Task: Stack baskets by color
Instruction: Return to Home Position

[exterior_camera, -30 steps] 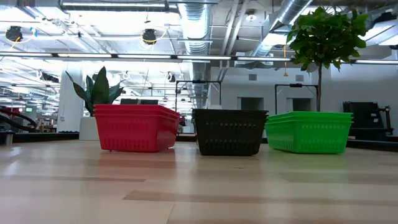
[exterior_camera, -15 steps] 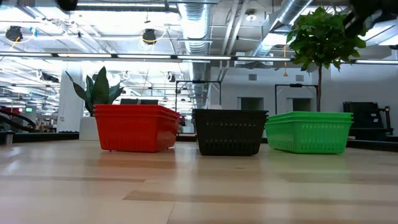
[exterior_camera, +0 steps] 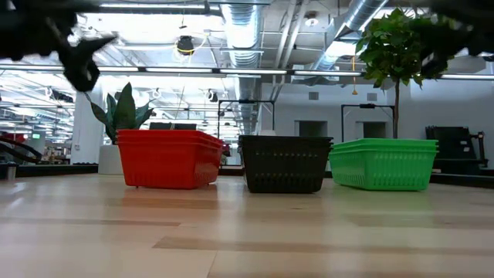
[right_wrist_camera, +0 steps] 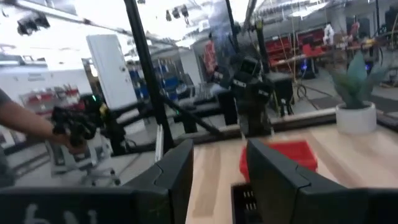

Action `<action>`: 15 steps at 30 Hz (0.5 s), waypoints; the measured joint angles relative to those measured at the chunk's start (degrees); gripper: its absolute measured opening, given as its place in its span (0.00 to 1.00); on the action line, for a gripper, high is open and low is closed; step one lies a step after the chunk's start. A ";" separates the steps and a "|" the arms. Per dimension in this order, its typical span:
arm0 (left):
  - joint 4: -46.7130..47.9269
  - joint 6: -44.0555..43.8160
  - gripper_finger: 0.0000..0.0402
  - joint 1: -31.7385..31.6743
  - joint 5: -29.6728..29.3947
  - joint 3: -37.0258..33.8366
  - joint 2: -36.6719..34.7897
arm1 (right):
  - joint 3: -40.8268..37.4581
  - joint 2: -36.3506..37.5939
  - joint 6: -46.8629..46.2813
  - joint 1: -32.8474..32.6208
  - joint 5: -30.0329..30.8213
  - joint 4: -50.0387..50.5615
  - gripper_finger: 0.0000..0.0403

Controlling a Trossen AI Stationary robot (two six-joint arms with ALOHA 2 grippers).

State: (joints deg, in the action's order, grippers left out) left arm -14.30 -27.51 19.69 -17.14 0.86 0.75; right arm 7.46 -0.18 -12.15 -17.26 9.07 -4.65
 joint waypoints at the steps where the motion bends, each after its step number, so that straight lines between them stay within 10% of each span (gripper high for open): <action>1: 2.15 -2.52 0.48 -0.54 0.45 -0.23 -0.09 | -1.41 0.03 -0.01 0.00 -0.01 -0.33 0.42; 15: 10.12 2.17 0.48 -3.30 1.27 -0.28 -0.52 | -6.99 -0.07 0.25 0.02 -0.38 -6.09 0.42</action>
State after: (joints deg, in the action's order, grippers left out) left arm -4.18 -25.34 16.38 -15.87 0.58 0.23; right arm 0.47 -0.25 -11.90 -17.23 8.69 -10.74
